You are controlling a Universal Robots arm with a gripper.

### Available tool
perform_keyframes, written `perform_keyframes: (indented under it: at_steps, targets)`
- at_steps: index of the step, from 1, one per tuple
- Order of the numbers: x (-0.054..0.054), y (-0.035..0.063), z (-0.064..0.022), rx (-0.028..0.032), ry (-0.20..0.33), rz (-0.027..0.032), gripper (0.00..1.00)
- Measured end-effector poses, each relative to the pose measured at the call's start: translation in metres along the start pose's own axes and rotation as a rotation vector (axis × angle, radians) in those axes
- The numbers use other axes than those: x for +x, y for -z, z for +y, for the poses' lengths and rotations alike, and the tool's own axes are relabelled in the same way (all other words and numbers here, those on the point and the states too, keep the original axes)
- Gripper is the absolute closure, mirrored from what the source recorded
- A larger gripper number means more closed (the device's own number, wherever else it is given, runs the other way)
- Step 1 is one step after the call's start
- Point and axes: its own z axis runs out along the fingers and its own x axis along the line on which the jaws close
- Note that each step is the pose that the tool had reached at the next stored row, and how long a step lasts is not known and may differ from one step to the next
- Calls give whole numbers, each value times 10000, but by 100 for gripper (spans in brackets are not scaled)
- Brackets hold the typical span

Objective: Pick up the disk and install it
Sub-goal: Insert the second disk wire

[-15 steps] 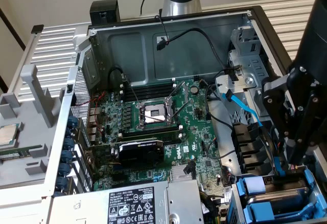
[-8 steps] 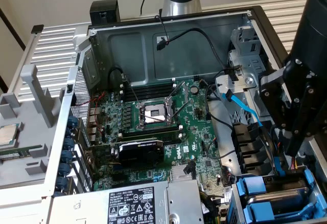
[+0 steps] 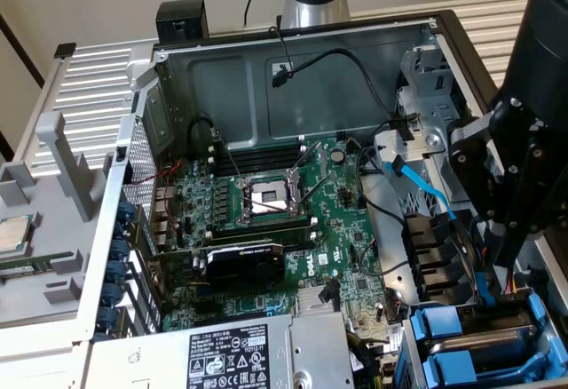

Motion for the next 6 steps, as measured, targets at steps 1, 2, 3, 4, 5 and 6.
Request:
perform_keyframes:
  at_steps: [1, 2, 3, 4, 5, 6]
  targets:
    - [0, 0, 0, 6, 0, -2, 89]
    - [0, 0, 0, 11, 0, -3, 89]
    - [0, 0, 0, 16, 0, -5, 89]
    - [0, 0, 0, 22, 1, -7, 89]
    - [0, 0, 0, 27, 1, -8, 89]
    - [0, 0, 0, 32, 0, -10, 89]
